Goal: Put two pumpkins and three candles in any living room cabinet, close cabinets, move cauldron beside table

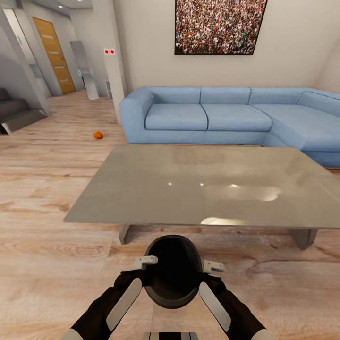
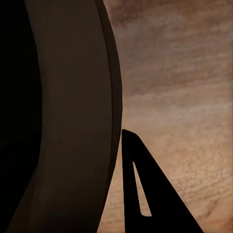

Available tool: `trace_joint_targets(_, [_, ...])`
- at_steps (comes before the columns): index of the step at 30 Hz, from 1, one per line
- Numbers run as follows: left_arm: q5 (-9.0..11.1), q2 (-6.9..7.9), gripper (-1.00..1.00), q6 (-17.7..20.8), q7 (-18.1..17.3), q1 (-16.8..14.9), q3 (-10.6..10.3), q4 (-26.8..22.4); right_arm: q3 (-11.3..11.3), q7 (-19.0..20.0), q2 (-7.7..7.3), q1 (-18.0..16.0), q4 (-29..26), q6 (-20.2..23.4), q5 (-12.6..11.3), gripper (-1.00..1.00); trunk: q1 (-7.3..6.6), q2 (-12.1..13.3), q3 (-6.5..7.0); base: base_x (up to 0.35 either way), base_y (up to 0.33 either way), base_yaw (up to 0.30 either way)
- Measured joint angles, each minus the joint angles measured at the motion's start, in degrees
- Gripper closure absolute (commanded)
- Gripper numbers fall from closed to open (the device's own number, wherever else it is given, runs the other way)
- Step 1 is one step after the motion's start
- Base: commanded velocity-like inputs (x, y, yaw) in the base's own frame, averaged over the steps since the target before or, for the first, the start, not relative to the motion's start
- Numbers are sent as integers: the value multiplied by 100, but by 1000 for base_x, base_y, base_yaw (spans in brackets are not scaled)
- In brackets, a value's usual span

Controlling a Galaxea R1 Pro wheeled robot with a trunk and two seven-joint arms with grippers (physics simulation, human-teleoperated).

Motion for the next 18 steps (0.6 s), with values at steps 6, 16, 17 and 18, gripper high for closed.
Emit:
trace_joint_targets(6, [-3,1,100,-2,0,0,-3,-1,-2,0,1,1,-1,-4,2,100,0,0,0,87,0,0])
trace_joint_targets(16, [-6,0,100,-3,0,0,3,-6,-6,1,4,1,-1,-7,7,100,0,0,0,36,0,0])
trace_joint_targets(17, [-7,0,100,-4,0,0,1,-4,-8,2,4,2,-1,-8,8,100,0,0,0,20,0,0])
trace_joint_targets(18, [2,1,100,-5,1,0,-5,2,-9,0,4,3,0,1,7,100,0,0,0,10,0,0])
